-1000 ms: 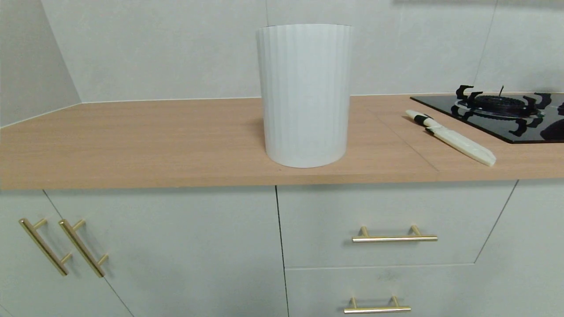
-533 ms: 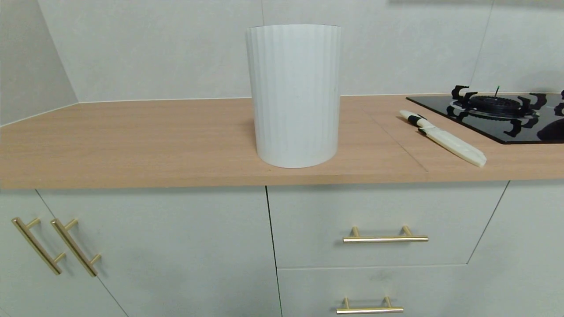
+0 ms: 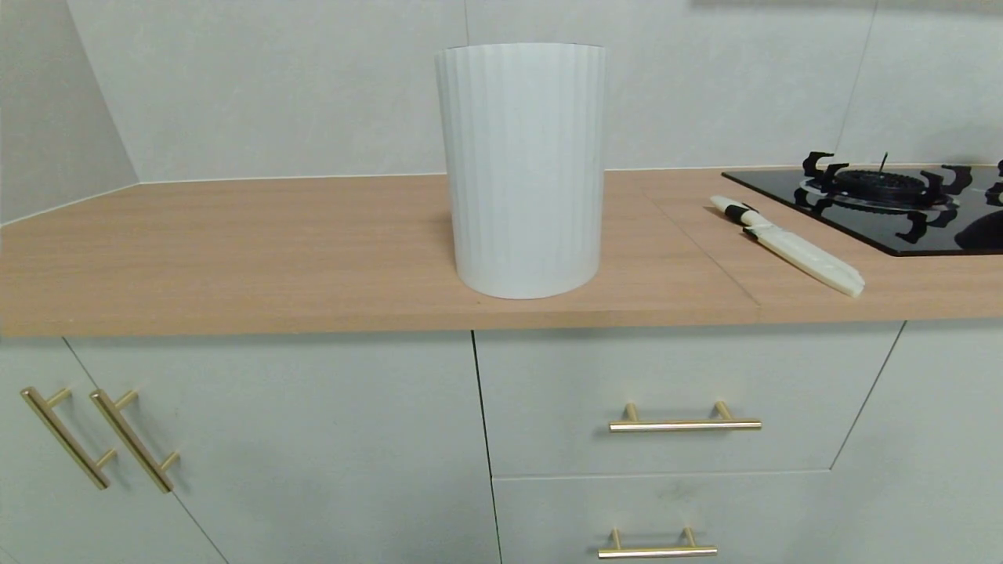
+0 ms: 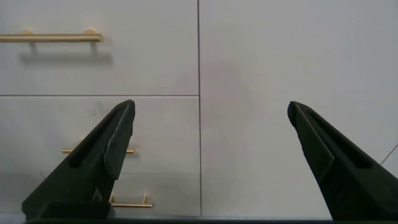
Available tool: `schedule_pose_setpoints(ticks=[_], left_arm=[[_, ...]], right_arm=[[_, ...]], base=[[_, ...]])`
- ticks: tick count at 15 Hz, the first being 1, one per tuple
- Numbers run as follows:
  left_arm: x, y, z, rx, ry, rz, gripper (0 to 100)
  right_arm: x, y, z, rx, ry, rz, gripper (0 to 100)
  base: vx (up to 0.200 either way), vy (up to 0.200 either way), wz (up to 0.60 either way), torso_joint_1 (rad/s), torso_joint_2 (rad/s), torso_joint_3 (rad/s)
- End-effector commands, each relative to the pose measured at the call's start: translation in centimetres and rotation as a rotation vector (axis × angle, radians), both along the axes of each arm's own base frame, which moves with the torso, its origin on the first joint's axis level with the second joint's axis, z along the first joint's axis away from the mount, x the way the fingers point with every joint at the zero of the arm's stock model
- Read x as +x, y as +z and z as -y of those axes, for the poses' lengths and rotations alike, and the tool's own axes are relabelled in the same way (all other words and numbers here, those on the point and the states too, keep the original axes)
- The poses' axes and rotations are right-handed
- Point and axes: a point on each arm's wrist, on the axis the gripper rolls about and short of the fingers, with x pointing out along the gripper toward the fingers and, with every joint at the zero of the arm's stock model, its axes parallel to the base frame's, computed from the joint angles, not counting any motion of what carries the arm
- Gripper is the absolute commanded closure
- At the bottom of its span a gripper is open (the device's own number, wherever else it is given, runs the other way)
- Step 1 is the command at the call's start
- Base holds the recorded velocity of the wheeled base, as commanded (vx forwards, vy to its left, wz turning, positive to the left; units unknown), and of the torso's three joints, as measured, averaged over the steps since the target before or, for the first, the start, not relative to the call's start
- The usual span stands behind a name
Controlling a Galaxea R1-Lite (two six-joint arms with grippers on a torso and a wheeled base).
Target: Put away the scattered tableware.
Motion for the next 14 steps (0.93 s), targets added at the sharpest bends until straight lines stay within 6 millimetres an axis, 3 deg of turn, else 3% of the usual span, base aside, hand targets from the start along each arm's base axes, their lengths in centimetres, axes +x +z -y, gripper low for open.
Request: schedule_pose_setpoints(ticks=[1, 6, 14], left_arm=[[0.0, 0.0, 0.0, 0.0, 0.001, 0.0, 0], [0.0, 0.0, 0.0, 0.0, 0.001, 0.0, 0], [0.0, 0.0, 0.0, 0.0, 0.003, 0.0, 0]], right_arm=[[0.01, 0.01, 0.0, 0.0, 0.0, -0.001, 0], [0.01, 0.01, 0.0, -0.001, 0.002, -0.001, 0], [0.01, 0.01, 0.0, -0.004, 0.002, -0.001, 0]], base=[[0.0, 0.0, 0.0, 0.0, 0.0, 0.0], [0.0, 0.0, 0.0, 0.056, -0.18, -0.198], [0.0, 0.0, 0.0, 0.152, -0.48, -0.3]])
